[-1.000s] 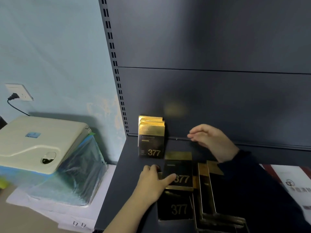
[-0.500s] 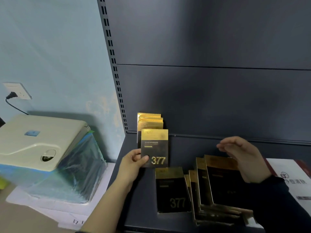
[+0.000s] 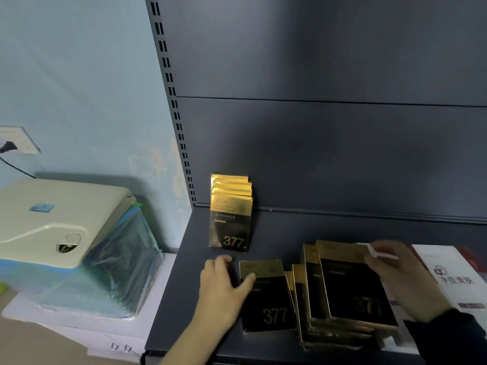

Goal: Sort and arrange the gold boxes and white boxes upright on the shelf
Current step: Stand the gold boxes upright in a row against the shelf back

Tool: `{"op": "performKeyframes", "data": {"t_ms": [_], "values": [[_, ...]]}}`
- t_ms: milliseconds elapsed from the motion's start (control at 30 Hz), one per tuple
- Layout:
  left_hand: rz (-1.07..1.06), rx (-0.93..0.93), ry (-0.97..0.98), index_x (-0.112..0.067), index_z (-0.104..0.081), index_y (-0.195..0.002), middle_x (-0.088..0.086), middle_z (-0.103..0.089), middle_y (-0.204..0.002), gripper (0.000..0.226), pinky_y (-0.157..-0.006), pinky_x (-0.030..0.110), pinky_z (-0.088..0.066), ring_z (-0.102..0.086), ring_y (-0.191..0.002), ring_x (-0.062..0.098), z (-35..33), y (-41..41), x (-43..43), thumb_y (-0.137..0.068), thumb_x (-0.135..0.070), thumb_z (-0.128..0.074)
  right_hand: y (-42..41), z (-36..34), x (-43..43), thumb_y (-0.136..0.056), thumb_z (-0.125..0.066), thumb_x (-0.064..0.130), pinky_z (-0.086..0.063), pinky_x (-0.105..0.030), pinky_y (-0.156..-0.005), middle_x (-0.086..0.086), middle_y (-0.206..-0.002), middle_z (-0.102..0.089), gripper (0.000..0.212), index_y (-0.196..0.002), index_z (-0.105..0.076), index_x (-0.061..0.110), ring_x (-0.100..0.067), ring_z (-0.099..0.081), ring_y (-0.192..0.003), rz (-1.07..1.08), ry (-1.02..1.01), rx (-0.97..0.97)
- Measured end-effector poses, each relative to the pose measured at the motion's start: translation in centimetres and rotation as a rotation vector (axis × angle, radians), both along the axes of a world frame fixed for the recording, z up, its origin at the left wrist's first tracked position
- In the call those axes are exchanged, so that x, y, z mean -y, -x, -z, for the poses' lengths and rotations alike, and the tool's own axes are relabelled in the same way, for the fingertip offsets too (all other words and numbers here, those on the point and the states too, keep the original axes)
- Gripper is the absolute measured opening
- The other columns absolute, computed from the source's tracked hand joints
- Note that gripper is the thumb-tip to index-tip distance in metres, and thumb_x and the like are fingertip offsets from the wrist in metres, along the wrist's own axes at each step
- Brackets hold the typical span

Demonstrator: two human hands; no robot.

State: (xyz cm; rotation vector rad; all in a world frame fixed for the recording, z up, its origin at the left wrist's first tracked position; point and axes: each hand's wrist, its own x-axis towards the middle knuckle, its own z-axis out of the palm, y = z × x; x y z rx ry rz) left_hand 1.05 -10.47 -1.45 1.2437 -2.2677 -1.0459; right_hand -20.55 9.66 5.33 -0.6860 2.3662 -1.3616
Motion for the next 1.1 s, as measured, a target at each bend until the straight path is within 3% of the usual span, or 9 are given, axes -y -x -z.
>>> {"op": "performKeyframes", "data": {"t_ms": [133, 233, 467, 567, 667, 767, 867, 967, 1100], "values": [[0.127, 0.331, 0.09, -0.023, -0.022, -0.147, 0.001, -0.015, -0.152, 0.095, -0.115, 0.036, -0.02, -0.016, -0.14, 0.021, 0.1, -0.4, -2.5, -0.073, -0.075, -0.052, -0.4, 0.9, -0.8, -0.088, -0.06, 0.017, -0.046, -0.036, -0.082, -0.001, -0.1, -0.063, 0.02, -0.108, -0.055, 0.017, -0.022, -0.059, -0.096, 0.009, -0.039, 0.091], [0.136, 0.298, 0.031, -0.03, -0.02, -0.148, -0.003, -0.009, -0.156, 0.091, -0.116, 0.039, -0.015, -0.009, -0.144, 0.02, -0.1, -0.1, -3.1, -0.074, -0.068, -0.058, -0.8, 1.1, -0.9, -0.089, -0.059, 0.02, -0.048, -0.043, -0.085, -0.002, -0.098, -0.064, 0.013, -0.101, -0.056, 0.024, -0.022, -0.061, -0.092, 0.014, -0.049, 0.1], [0.12, 0.188, -0.1, -0.027, -0.03, -0.141, -0.008, -0.012, -0.155, 0.072, -0.118, 0.039, -0.017, -0.009, -0.144, 0.016, 0.0, -0.5, -2.6, -0.082, -0.041, -0.068, -0.9, 1.1, -1.3, -0.091, -0.055, 0.014, -0.046, -0.036, -0.077, -0.005, -0.097, -0.065, 0.011, -0.094, -0.058, 0.025, -0.022, -0.061, -0.091, 0.008, 0.036, 0.15], [0.156, -0.072, -0.281, -0.041, -0.039, -0.123, -0.016, -0.037, -0.139, 0.055, -0.111, 0.037, -0.034, -0.034, -0.134, 0.009, 0.0, -1.0, -3.6, -0.082, -0.022, -0.071, -1.0, 1.1, -1.4, -0.092, -0.053, 0.013, -0.044, -0.031, -0.071, -0.005, -0.098, -0.064, 0.01, -0.097, -0.058, 0.022, -0.02, -0.06, -0.09, 0.009, 0.063, 0.17], [0.15, -0.325, -0.451, -0.034, -0.04, -0.113, -0.007, -0.064, -0.111, 0.049, -0.083, 0.021, -0.053, -0.064, -0.1, 0.003, -0.6, -0.9, -4.5, -0.085, -0.004, -0.066, -1.0, 1.1, -1.4, -0.093, -0.052, 0.013, -0.044, -0.031, -0.071, -0.006, -0.098, -0.064, 0.011, -0.1, -0.058, 0.019, -0.022, -0.06, -0.091, 0.01, 0.073, 0.198], [0.05, -0.525, -0.437, -0.03, -0.043, -0.119, -0.002, -0.07, -0.103, 0.052, -0.086, 0.018, -0.05, -0.065, -0.098, 0.002, -1.0, -0.4, -2.9, -0.087, 0.008, -0.057, -0.9, 1.1, -1.5, -0.093, -0.052, 0.012, -0.044, -0.03, -0.071, -0.006, -0.098, -0.063, 0.011, -0.102, -0.057, 0.017, -0.022, -0.06, -0.092, 0.007, 0.071, 0.195], [-0.011, -0.645, -0.358, -0.027, -0.055, -0.117, -0.016, -0.072, -0.102, 0.046, -0.086, 0.013, -0.047, -0.063, -0.102, -0.001, -2.0, 0.0, 0.6, -0.09, 0.01, -0.048, -0.8, 1.0, -1.6, -0.093, -0.052, 0.014, -0.044, -0.03, -0.072, -0.006, -0.099, -0.063, 0.013, -0.105, -0.057, 0.016, -0.021, -0.059, -0.092, 0.001, 0.065, 0.209], [-0.079, -0.583, -0.169, -0.039, -0.058, -0.114, -0.017, -0.07, -0.103, 0.045, -0.087, 0.019, -0.05, -0.062, -0.099, -0.003, -2.6, 0.4, 4.1, -0.092, 0.0, -0.051, -0.7, 1.0, -1.6, -0.092, -0.053, 0.012, -0.047, -0.037, -0.079, -0.009, -0.1, -0.065, 0.013, -0.103, -0.059, 0.015, -0.026, -0.061, -0.096, 0.002, 0.075, 0.229], [-0.138, -0.444, -0.018, -0.039, -0.052, -0.126, 0.004, -0.057, -0.115, 0.045, -0.091, 0.027, -0.051, -0.059, -0.1, 0.007, -1.4, 1.0, 7.3, -0.09, -0.013, -0.06, -0.5, 1.0, -1.8, -0.091, -0.054, 0.014, -0.047, -0.045, -0.09, -0.01, -0.1, -0.066, 0.013, -0.103, -0.06, 0.017, -0.028, -0.061, -0.097, -0.013, 0.066, 0.226]]}}
